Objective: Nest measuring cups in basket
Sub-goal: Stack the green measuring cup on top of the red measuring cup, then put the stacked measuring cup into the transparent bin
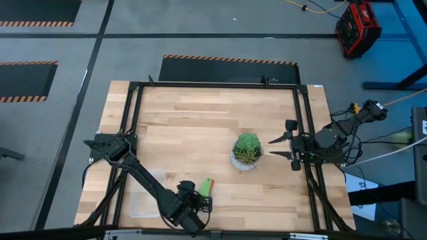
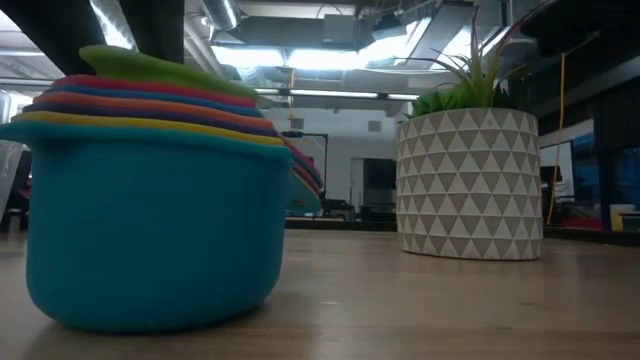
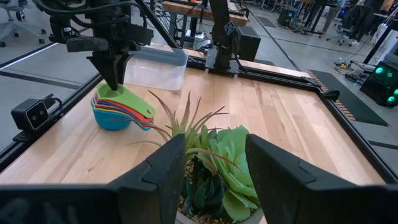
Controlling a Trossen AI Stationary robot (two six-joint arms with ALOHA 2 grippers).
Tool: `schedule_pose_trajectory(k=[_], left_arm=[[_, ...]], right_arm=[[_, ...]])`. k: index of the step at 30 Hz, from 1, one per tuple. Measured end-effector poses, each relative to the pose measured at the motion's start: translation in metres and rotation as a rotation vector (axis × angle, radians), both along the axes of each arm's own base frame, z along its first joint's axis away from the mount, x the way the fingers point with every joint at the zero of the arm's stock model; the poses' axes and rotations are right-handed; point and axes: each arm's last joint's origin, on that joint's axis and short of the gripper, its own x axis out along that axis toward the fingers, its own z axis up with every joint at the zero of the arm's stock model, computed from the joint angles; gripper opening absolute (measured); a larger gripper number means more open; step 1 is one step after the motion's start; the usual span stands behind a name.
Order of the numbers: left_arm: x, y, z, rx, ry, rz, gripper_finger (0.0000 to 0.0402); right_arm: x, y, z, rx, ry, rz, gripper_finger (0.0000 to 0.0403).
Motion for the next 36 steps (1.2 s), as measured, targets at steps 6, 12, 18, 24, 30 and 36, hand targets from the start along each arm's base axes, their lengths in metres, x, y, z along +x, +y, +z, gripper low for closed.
schedule_pose_trajectory(k=[6,12,18,24,30,36], left_arm=[[0.000,0.000,0.000,-0.003,-0.003,0.000,0.0094],[-0.004,-0.001,0.010,-0.025,-0.015,-0.009,0.0094],[-0.010,0.002,0.024,-0.021,-0.025,-0.028,0.0094],[-0.012,0.009,0.035,0.015,0.006,-0.147,0.0094],[-0.002,0.024,0.037,0.123,0.084,-0.415,0.0094],[0.016,0.049,0.037,0.112,0.124,-0.440,0.0095]], right_arm=[[0.000,0.000,0.000,0.000,0.000,0.001,0.0173],[0.000,0.000,0.000,0.000,0.000,0.000,0.0173],[0.000,0.000,-0.001,-0.005,0.013,0.000,0.0173],[0.000,0.000,-0.003,-0.014,0.031,-0.001,0.0173],[0.000,0.000,-0.003,-0.014,0.032,-0.001,0.0173],[0.000,0.000,-0.004,-0.015,0.033,0.000,0.0173]])
